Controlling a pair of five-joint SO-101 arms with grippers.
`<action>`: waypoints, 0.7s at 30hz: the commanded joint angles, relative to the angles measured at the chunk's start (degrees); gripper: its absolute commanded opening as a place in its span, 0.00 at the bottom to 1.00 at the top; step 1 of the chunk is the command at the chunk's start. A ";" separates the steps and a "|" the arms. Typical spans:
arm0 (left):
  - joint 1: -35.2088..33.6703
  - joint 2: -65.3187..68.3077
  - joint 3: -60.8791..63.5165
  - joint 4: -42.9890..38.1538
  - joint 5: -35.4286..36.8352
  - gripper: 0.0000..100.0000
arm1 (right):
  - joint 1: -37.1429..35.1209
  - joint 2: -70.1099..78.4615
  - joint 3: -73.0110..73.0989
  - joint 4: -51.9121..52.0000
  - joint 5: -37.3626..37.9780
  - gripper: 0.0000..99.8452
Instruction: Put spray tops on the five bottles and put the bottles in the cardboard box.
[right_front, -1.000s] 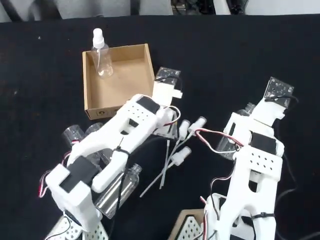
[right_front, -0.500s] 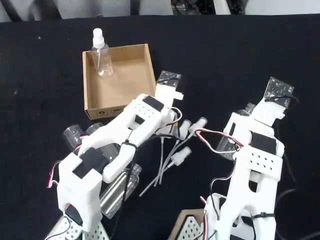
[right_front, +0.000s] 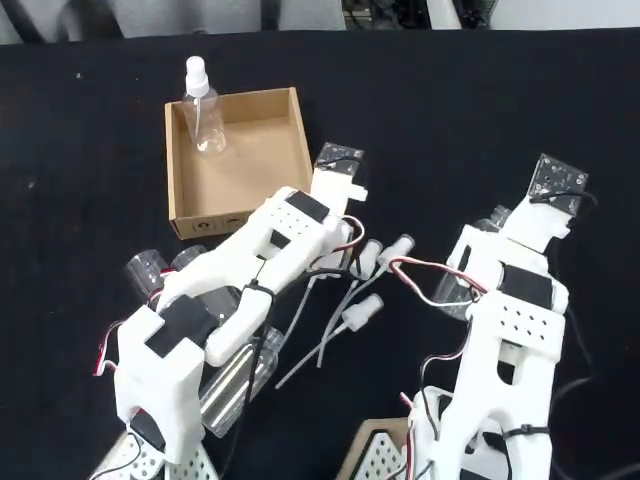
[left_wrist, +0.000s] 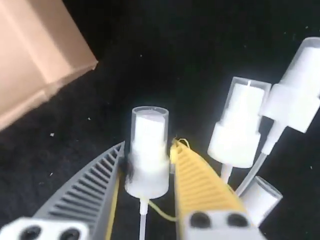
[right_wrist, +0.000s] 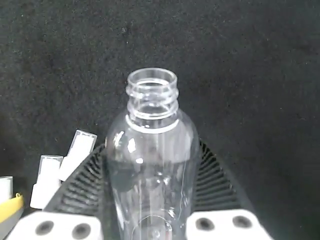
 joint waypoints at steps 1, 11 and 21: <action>-0.04 -0.70 -2.33 0.79 -0.18 0.08 | 1.41 -2.51 -0.31 -1.67 -0.35 0.05; -0.13 -7.56 -4.44 8.62 0.26 0.08 | 1.41 -2.51 -0.31 -1.67 -0.35 0.05; -0.13 -14.77 -4.44 13.27 0.26 0.08 | 1.23 -2.51 -0.31 -1.67 -0.35 0.05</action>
